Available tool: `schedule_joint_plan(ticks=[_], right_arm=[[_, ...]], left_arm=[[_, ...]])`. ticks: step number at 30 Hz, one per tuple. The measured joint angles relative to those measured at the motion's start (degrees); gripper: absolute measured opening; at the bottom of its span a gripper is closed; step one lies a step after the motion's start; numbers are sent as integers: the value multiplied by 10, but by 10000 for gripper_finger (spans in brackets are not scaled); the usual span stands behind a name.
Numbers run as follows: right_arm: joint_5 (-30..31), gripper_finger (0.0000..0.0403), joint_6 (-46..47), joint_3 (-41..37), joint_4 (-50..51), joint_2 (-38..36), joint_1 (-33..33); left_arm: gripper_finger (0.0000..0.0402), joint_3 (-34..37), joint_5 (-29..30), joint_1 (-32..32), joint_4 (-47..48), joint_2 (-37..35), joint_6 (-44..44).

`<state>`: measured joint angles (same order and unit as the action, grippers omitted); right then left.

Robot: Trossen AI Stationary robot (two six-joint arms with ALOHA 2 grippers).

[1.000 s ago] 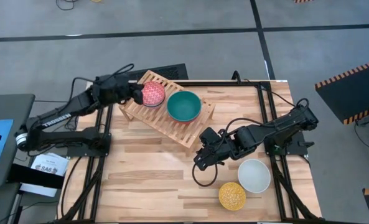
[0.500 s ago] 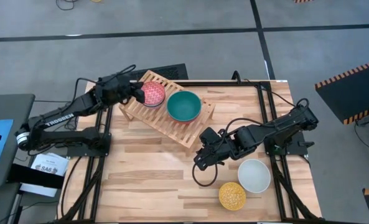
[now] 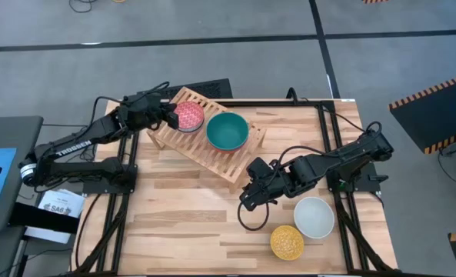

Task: Place and stack bowls onto a shelf
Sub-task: Stack the red bowl on the top of the blue bowl on the shelf, then stack the white bowl on the top of the green bowl on the shelf

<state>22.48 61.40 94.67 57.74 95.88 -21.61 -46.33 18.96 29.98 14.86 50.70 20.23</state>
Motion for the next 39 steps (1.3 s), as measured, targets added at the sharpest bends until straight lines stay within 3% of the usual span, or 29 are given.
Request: schedule_joint_plan(ticks=[4, 11, 14, 20, 24, 27, 35, 39], right_arm=[[0, 224, -33, 0, 31, -6, 0], [-36, 222, 2, -26, 202, -50, -55], [-71, 215, 72, -103, 207, -89, -95], [-129, 199, 293, -317, 107, -197, -156], [-143, 195, 383, -389, 116, -245, -162], [-145, 194, 333, -401, 149, -263, -155], [-234, 194, 41, -431, 117, -261, -129], [-242, 194, 0, -470, 91, -262, -133]], left_arm=[[0, -34, -3, 0, -27, -19, -6], [0, -94, -35, -39, -20, -70, -27], [0, -89, -23, -76, -22, -86, -15], [0, -78, 25, -164, -28, -69, 13], [0, -79, 53, -204, -45, -42, 14], [0, -79, 55, -222, -65, -20, 14], [0, -79, 37, -254, -119, 19, 30], [0, -79, 42, -273, -132, 24, 31]])
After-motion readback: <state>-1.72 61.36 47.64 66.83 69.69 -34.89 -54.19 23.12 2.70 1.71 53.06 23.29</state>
